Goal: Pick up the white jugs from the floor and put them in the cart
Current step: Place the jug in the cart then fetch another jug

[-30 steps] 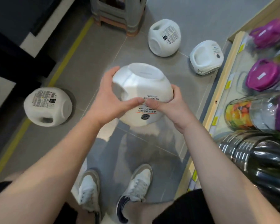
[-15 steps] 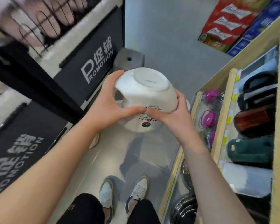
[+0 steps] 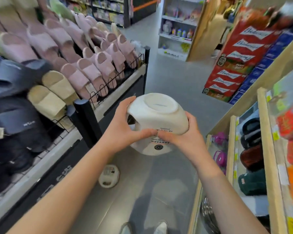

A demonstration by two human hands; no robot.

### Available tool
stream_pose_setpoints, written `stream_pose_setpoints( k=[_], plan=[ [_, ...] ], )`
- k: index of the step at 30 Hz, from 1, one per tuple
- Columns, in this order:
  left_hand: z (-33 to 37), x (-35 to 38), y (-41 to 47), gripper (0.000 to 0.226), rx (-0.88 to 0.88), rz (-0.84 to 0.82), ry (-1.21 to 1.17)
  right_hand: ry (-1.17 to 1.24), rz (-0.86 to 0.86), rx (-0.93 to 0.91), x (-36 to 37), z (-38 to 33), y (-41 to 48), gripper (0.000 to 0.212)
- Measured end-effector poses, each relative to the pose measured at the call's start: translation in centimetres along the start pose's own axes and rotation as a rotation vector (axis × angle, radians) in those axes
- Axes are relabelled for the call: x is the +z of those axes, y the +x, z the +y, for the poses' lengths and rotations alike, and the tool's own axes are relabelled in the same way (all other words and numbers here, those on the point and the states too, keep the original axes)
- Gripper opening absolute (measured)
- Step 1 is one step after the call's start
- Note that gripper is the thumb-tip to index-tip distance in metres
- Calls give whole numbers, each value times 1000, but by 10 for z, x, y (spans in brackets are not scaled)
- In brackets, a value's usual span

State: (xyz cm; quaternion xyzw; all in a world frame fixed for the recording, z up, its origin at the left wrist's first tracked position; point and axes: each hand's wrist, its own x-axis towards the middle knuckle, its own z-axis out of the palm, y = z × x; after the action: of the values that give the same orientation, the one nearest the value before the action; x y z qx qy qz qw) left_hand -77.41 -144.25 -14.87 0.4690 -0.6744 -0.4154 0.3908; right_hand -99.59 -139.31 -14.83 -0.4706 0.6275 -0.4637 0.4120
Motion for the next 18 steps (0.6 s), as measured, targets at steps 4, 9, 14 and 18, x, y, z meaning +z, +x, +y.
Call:
stream_pose_setpoints(
  k=[4,9,14,18],
  plan=[
    [2,-24,-18,120,11,70,13,5,-51,-35,22,-13,-6,101],
    [4,-49,-44,118,-4,171,44,0,-161,-109,46,-22,-4,99],
    [15,-73,-77,113,-39,369,105,-39,-359,-209,75,-42,6,111],
    [22,-89,-116,109,-83,544,137,-48,-564,-290,106,-61,1,96]
  ],
)
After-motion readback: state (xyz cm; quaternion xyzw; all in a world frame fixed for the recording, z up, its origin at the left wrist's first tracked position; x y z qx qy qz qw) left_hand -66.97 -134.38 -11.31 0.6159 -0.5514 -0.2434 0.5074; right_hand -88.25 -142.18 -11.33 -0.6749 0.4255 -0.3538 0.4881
